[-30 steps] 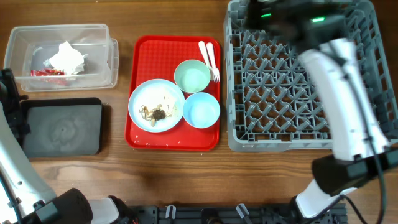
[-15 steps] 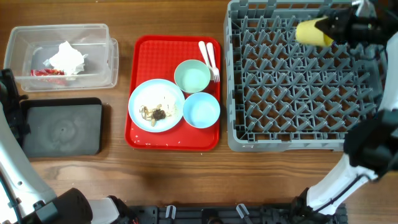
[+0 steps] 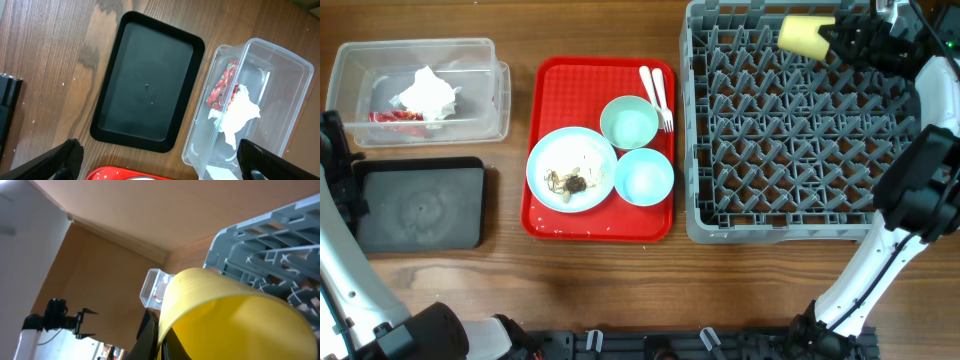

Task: Sort waste into correct bins and load items into the dishwasher rack
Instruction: 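Carry the yellow cup with the right gripper to the rack's far corner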

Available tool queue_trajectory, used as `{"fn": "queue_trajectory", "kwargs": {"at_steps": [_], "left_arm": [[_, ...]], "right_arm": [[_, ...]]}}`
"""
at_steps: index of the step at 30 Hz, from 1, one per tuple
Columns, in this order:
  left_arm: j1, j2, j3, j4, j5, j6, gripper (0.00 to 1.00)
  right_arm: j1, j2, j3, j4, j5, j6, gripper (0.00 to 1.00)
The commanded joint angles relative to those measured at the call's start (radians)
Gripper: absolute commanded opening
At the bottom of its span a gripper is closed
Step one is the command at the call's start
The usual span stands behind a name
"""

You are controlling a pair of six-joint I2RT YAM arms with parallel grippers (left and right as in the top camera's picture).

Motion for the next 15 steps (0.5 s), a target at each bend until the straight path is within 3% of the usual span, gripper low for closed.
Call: {"fn": "queue_trajectory", "kwargs": {"at_steps": [1, 15], "left_arm": [[0.005, 0.004, -0.002, -0.001, -0.006, -0.017, 1.00], [0.005, 0.004, -0.002, -0.001, -0.006, -0.017, 1.00]], "right_arm": [[0.000, 0.042, 0.005, 0.040, 0.029, 0.192, 0.04], [-0.001, 0.051, -0.047, 0.003, 0.098, 0.232, 0.05]]}}
